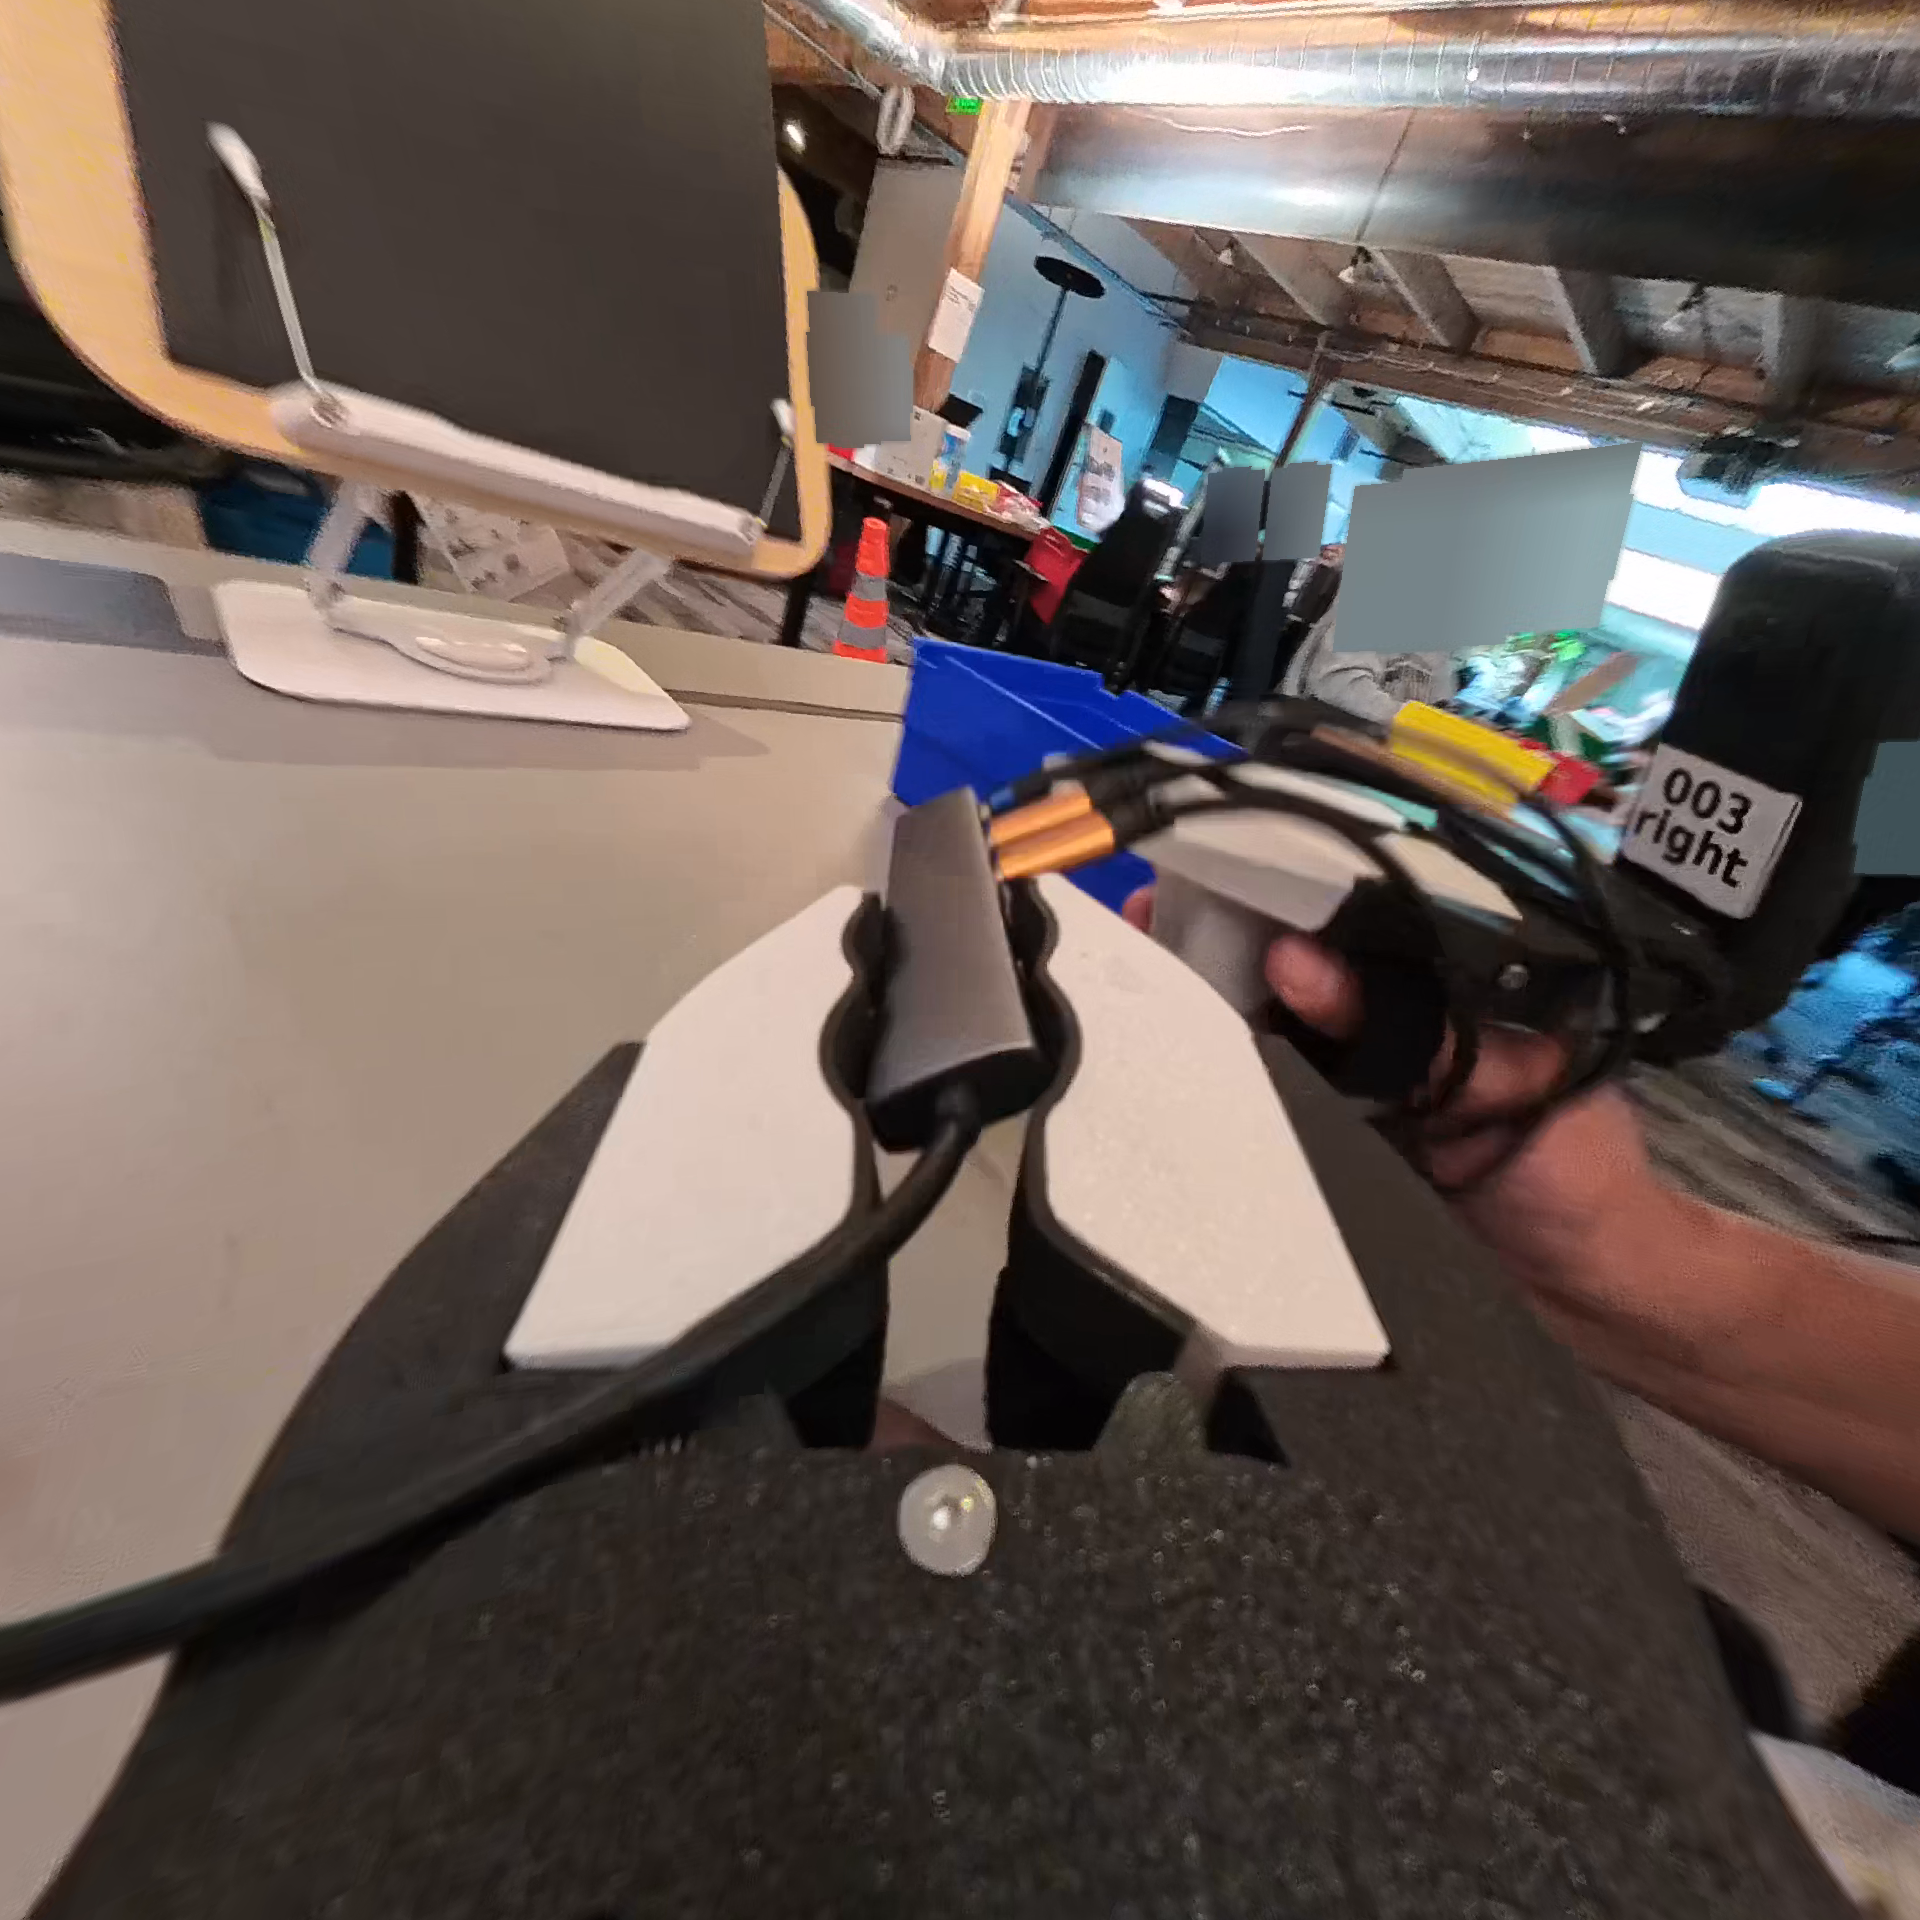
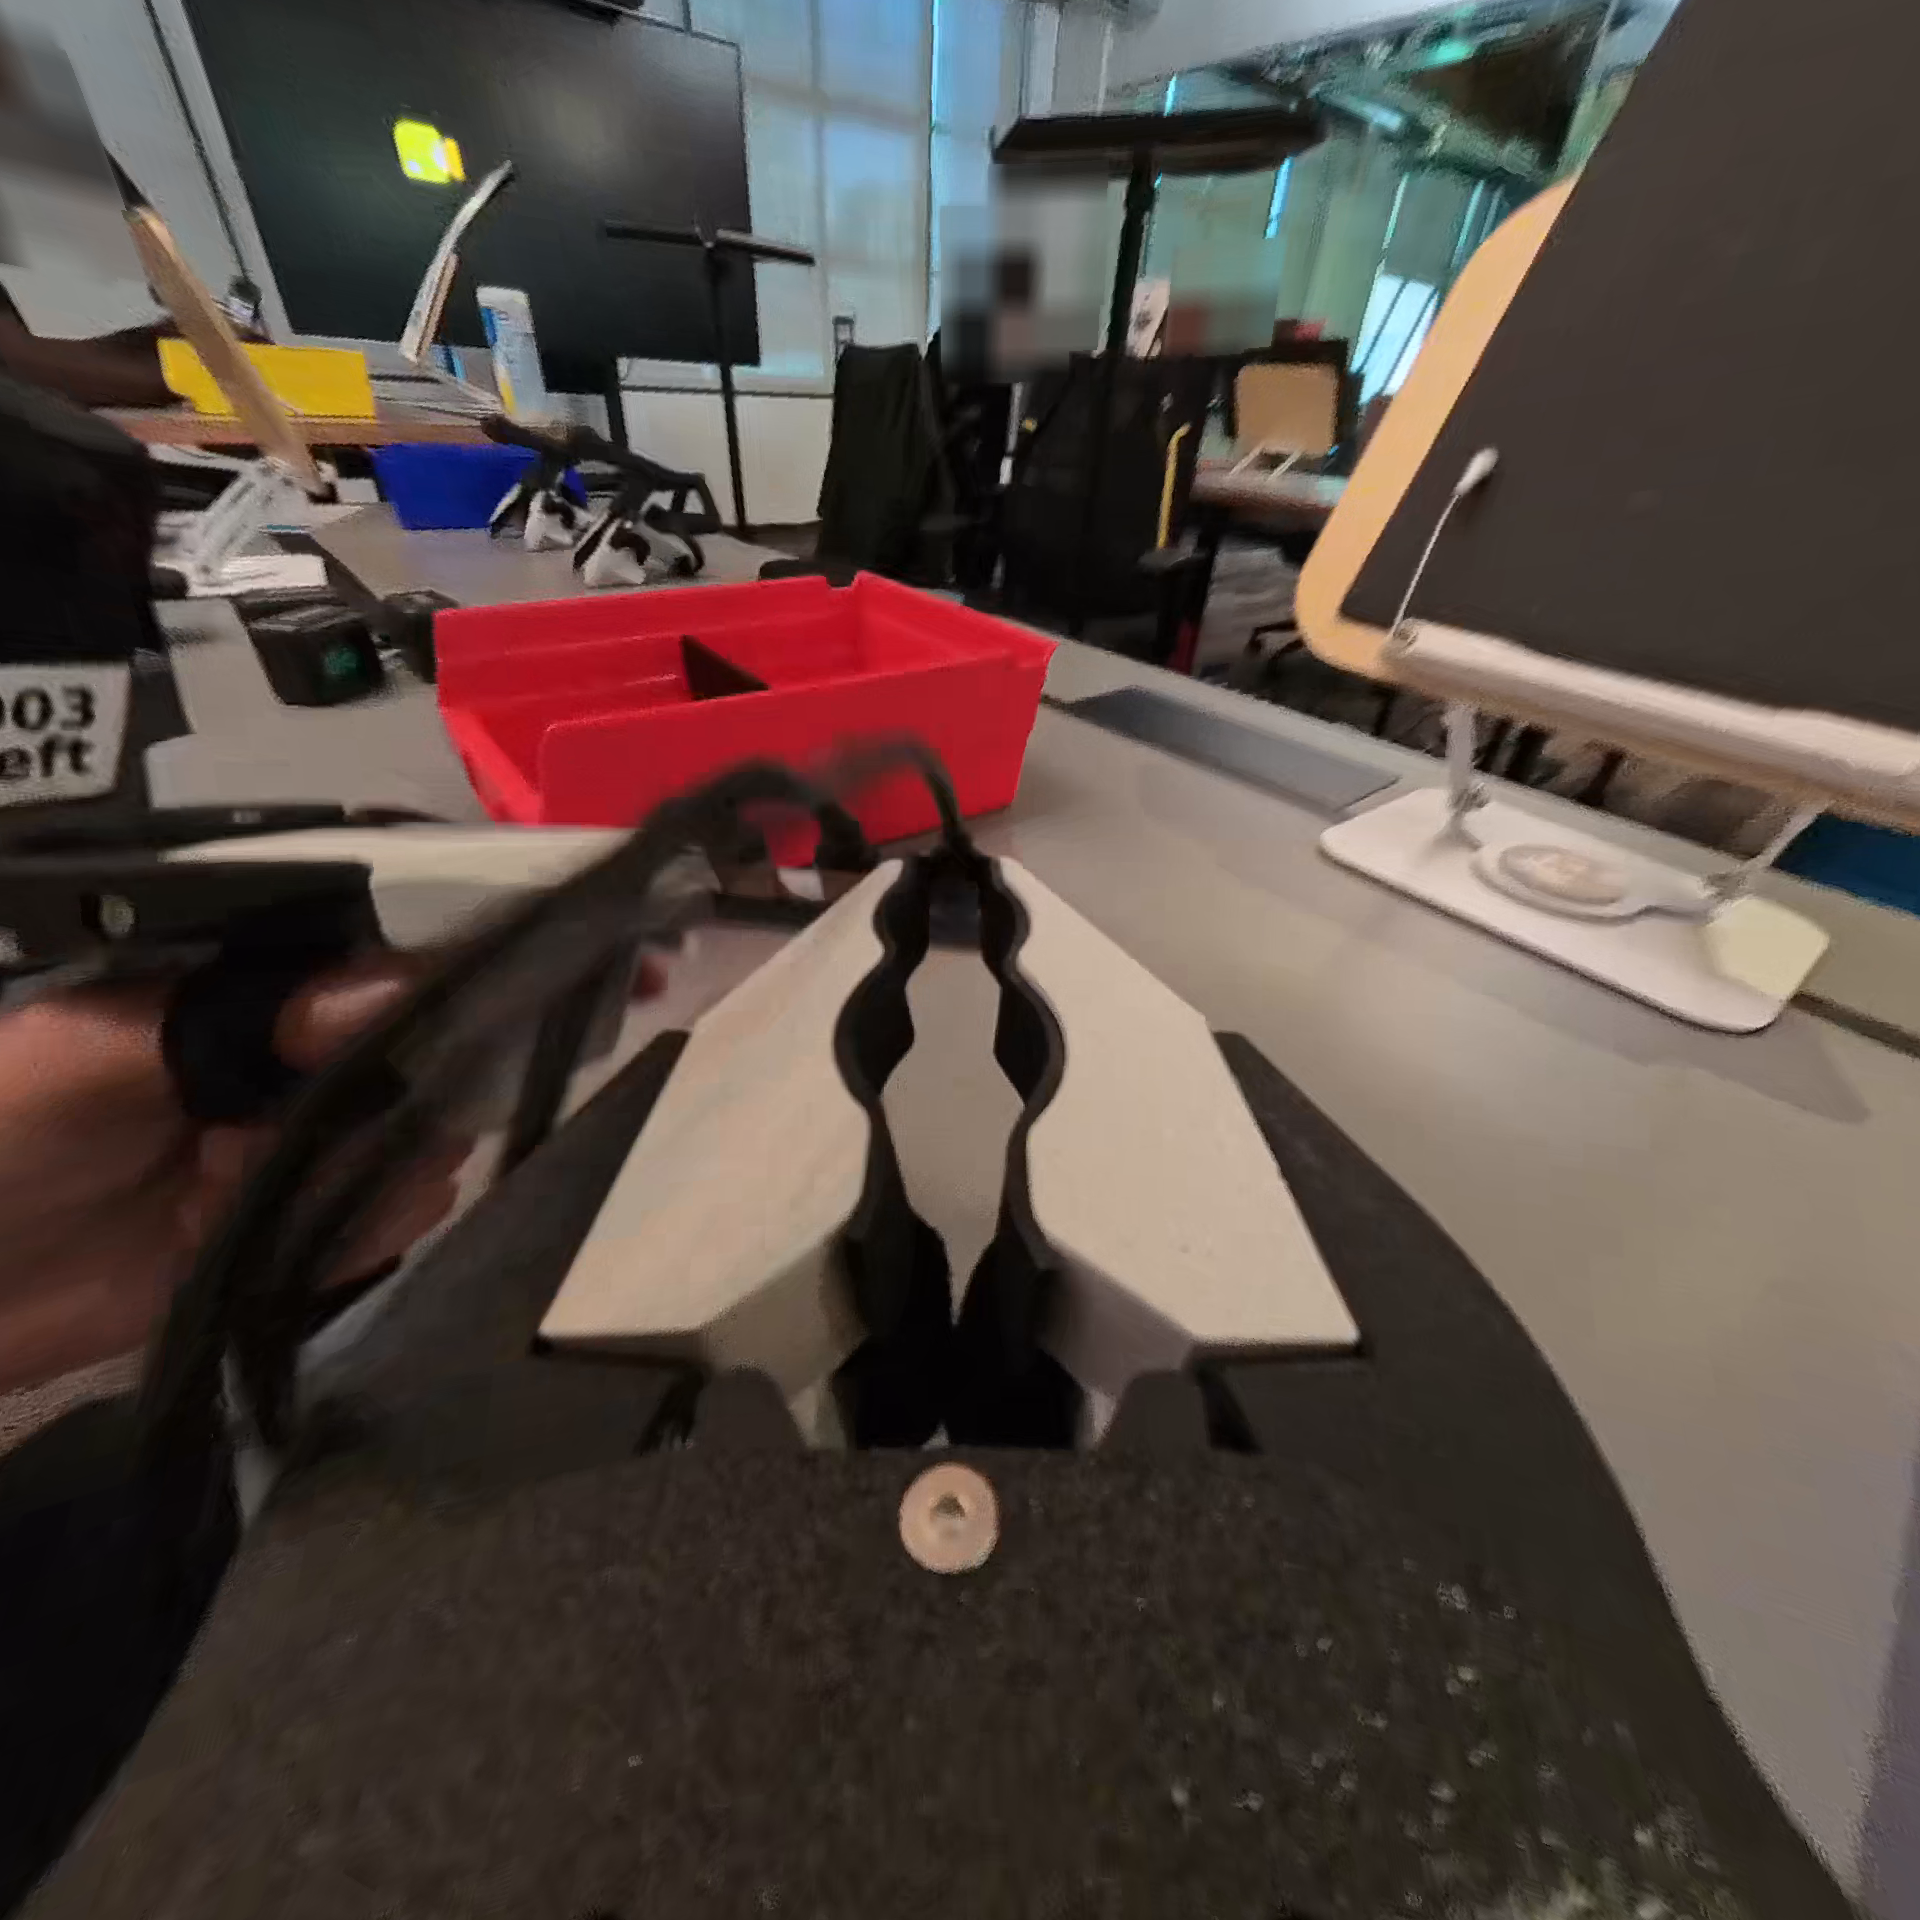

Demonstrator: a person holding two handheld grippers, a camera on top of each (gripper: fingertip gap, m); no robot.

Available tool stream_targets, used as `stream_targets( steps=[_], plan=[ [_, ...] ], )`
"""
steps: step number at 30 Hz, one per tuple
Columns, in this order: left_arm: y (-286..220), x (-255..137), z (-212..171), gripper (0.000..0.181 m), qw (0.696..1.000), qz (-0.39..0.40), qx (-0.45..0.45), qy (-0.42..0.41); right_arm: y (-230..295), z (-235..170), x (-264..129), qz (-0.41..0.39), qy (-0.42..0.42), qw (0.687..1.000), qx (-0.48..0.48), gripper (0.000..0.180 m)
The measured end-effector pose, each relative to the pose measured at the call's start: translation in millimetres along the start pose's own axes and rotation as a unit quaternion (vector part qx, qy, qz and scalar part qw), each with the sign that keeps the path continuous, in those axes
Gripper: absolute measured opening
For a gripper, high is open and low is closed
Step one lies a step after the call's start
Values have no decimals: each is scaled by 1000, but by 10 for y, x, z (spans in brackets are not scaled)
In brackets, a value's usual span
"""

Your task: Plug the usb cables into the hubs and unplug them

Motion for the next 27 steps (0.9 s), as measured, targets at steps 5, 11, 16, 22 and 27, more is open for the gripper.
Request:
stream_targets(
  steps=[5, 11, 16, 22, 27],
  plan=[
    [-165, 108, -78, 11, 1000, -21, -19, 2, -42, 89, 11, -2, 22, 999, -25, 0],
    [-30, 139, -152, 11, 997, -43, -56, 21, -104, -87, 11, 44, 54, 998, 9, 4],
    [2, 26, -90, 11, 974, -189, -118, 46, -237, 24, -164, 169, 39, 984, 34, 16],
    [-65, -102, -189, 10, 936, -306, -114, 130, -60, -55, -318, 353, 113, 922, 113, 25],
    [-156, -119, -246, 11, 925, -330, -80, 168, 77, -192, -362, 394, 162, 899, 100, 5]
  ],
)
Point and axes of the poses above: each gripper's, where its closed fingertips meet, x out along the fingers, z out of its top, y = z × x across the jaws, the point moved 4 cm from there along -x, back along the fingers, and after that the axes turned 7 degrees about x, right-handed, at the moved point
